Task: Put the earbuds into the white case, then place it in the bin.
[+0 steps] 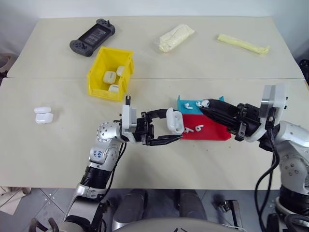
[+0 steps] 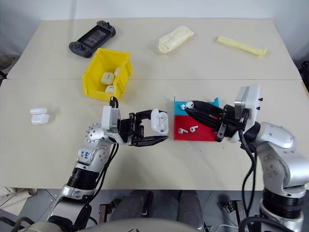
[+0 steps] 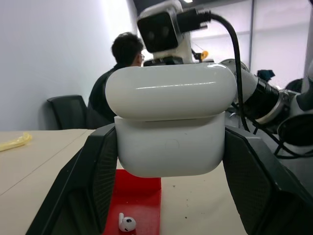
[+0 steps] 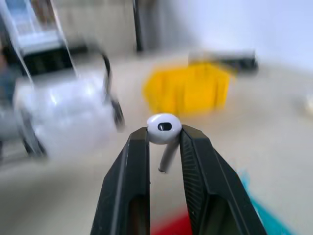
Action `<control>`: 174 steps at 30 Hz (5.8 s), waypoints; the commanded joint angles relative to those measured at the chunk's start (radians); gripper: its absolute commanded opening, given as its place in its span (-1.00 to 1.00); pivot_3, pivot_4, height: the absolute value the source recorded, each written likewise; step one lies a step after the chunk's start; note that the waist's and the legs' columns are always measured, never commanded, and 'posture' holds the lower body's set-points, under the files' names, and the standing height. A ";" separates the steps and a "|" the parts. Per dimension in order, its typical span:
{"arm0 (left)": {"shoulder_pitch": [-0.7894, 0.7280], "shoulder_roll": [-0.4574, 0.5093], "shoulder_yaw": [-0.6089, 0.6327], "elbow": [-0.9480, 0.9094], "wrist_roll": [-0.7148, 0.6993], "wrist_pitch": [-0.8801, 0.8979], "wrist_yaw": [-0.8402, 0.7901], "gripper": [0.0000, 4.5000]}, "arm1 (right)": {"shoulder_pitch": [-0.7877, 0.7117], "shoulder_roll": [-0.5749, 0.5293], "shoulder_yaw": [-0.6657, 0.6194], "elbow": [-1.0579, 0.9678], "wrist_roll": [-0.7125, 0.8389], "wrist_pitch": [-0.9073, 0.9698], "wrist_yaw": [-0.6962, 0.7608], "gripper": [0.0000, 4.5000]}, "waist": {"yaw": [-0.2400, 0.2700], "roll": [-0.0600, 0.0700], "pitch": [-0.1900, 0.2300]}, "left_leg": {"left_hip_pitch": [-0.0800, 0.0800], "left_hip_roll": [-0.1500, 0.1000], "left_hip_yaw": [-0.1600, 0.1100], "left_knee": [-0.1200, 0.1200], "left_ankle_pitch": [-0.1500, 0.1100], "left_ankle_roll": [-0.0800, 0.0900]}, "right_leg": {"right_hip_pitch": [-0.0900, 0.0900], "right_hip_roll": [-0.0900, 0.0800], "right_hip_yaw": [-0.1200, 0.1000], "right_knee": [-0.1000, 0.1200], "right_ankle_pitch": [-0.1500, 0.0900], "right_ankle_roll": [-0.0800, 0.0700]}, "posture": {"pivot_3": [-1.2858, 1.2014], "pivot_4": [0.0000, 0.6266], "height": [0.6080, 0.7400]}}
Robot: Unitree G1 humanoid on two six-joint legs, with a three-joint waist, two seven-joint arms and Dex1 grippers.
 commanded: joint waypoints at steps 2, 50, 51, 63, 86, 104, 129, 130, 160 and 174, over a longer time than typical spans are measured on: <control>-0.023 0.004 0.015 -0.018 -0.048 0.055 -0.012 0.25 | -0.016 0.075 0.061 -0.075 0.069 -0.054 -0.082 -0.78 | -0.008 0.000 0.000 | 0.000 0.000 -0.001 0.000 0.000 0.000 | 0.000 0.000 0.000 0.002 0.000 0.000 | 0.03 -0.52 1.00; -0.090 -0.055 0.055 -0.042 -0.038 0.096 0.038 0.25 | -0.035 0.030 0.248 0.113 0.095 -0.131 -0.055 1.00 | -0.012 0.000 0.000 | 0.000 -0.001 -0.001 0.000 0.000 0.000 | 0.000 0.000 0.000 0.002 0.000 0.000 | 0.03 -0.52 1.00; -0.087 -0.055 0.055 -0.041 -0.037 0.093 0.039 0.25 | -0.033 0.025 0.241 0.114 0.094 -0.135 -0.054 1.00 | -0.012 0.000 0.000 | 0.000 -0.001 -0.001 0.000 0.000 0.000 | 0.000 0.000 0.000 0.002 0.000 0.000 | 0.03 -0.52 1.00; -0.006 0.036 0.091 -0.042 -0.025 0.055 0.006 0.25 | 0.175 -0.228 -0.042 0.244 -0.064 -0.357 0.103 1.00 | -0.008 0.000 0.000 | 0.000 -0.001 -0.001 0.000 -0.001 0.002 | 0.001 -0.001 0.000 0.001 0.000 0.000 | 0.03 -0.52 1.00; 0.079 0.054 0.077 -0.078 -0.014 -0.003 -0.010 0.25 | -0.001 -0.609 0.179 0.245 -0.226 -0.204 0.314 1.00 | -0.004 0.002 0.000 | 0.000 0.000 0.001 0.000 -0.001 0.002 | 0.001 -0.001 -0.001 -0.004 0.000 0.000 | 0.03 -0.52 1.00; 0.086 0.045 0.051 -0.097 -0.001 -0.017 0.013 0.25 | -0.525 -0.502 0.740 0.482 -0.721 -0.417 0.536 0.83 | -0.011 0.001 0.000 | -0.002 -0.001 0.002 0.000 -0.002 0.002 | 0.000 -0.001 -0.001 -0.005 0.001 0.001 | 0.03 -0.52 1.00; 0.100 0.051 0.011 -0.293 -0.015 0.135 0.187 0.25 | -0.600 -0.391 0.796 0.632 -0.934 -0.656 0.578 -0.17 | -0.012 0.001 0.000 | -0.002 0.000 0.002 0.000 -0.001 0.002 | -0.001 -0.001 0.000 -0.002 0.001 0.001 | 0.03 -0.52 1.00; 0.100 0.050 0.013 -0.289 -0.015 0.132 0.187 0.25 | -0.602 -0.388 0.796 0.640 -0.939 -0.665 0.577 -0.17 | -0.012 0.001 0.000 | -0.002 0.000 0.002 0.000 -0.001 0.002 | -0.001 -0.001 0.000 -0.002 0.001 0.001 | 0.03 -0.52 1.00; 0.131 0.066 0.035 -0.209 -0.021 0.048 0.110 0.25 | -0.453 -0.434 0.560 0.527 -0.709 -0.471 0.579 -0.73 | -0.007 0.001 0.000 | -0.002 -0.001 0.001 0.000 -0.001 0.002 | -0.001 -0.001 -0.001 -0.002 0.001 0.001 | 0.03 -0.52 1.00; 0.014 0.052 0.040 -0.139 -0.076 0.136 0.041 0.25 | -0.071 -0.223 0.051 0.200 -0.136 -0.134 0.173 -0.73 | -0.011 0.001 0.000 | -0.001 0.001 0.003 0.000 -0.002 0.001 | -0.001 0.000 0.000 0.000 0.002 0.001 | 0.03 -0.52 1.00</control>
